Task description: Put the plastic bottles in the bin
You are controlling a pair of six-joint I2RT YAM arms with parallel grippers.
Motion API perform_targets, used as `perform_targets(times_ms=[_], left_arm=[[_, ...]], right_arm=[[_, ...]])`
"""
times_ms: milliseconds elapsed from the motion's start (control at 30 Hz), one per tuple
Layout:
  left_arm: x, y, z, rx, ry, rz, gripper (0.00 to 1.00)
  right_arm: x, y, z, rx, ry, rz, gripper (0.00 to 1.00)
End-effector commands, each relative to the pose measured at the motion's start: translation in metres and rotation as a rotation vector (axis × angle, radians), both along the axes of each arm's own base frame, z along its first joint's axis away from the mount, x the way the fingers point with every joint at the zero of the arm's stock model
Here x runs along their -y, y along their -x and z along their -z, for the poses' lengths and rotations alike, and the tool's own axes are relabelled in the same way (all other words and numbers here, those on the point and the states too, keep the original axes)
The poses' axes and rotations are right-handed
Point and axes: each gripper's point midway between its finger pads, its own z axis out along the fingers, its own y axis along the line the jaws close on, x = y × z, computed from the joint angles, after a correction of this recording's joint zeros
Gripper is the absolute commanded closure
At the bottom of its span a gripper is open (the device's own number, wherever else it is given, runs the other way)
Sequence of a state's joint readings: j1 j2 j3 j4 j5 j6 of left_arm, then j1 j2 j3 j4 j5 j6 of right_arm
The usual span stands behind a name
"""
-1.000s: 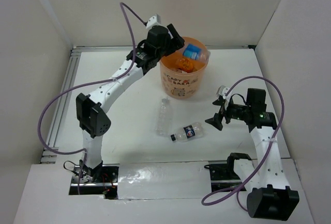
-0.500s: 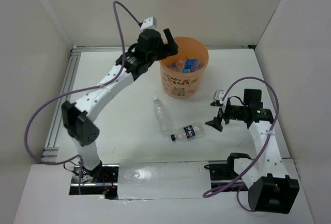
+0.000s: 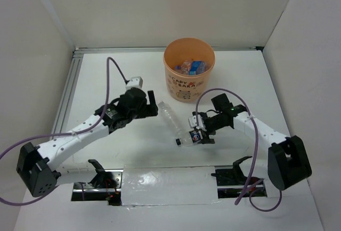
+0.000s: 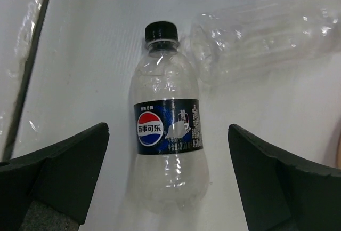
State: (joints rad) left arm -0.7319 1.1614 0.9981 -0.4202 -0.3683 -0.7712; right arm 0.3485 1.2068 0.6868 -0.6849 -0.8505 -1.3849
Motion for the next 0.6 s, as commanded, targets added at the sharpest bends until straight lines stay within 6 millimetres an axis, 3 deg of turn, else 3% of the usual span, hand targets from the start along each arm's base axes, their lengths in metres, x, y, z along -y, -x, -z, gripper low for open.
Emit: perform_targets(times_ms=[0,67,167,200,300,333,400,433,467,567], left_arm=[[0.01,0.009,0.025,-0.077,0.047,-0.037,0.0],[0.022,0.005,0.037,-0.117,0.047,-0.039,0.0],[0.038,-0.002,0.047,-0.157,0.038,-0.035,0.0],[0.047,-0.008,0.053,-0.179,0.027,-0.028,0.0],[0.066,-0.019,0.055,-0.203,0.056,-0.023,0.0],[0.073,-0.019,0.065,-0.226,0.042,-0.022,0.0],[0.086,-0.025,0.064,-0.237,0.069,-0.008,0.0],[0.095,-0.026,0.068,-0.245,0.07,0.008,0.0],[0.097,-0.024,0.073,-0.263,0.072,0.008,0.0],[0.108,-0.03,0.074,-0.272,0.093,0.014,0.0]], right_arm=[[0.001,-0.022,0.02,0.109,0.1,-0.014,0.0],[0.003,-0.015,0.035,0.093,0.139,-0.035,0.0],[0.016,-0.006,0.056,0.071,0.215,-0.027,0.11],[0.02,-0.007,0.06,0.077,0.238,-0.019,0.2],[0.028,0.004,0.07,0.07,0.272,-0.021,0.3],[0.031,0.005,0.071,0.075,0.284,-0.017,0.4],[0.033,0.007,0.066,0.083,0.28,-0.016,0.64],[0.033,0.007,0.054,0.079,0.255,-0.002,0.86],[0.033,0.007,0.045,0.084,0.252,-0.001,0.92],[0.033,0.013,-0.001,0.093,0.152,0.033,0.93]])
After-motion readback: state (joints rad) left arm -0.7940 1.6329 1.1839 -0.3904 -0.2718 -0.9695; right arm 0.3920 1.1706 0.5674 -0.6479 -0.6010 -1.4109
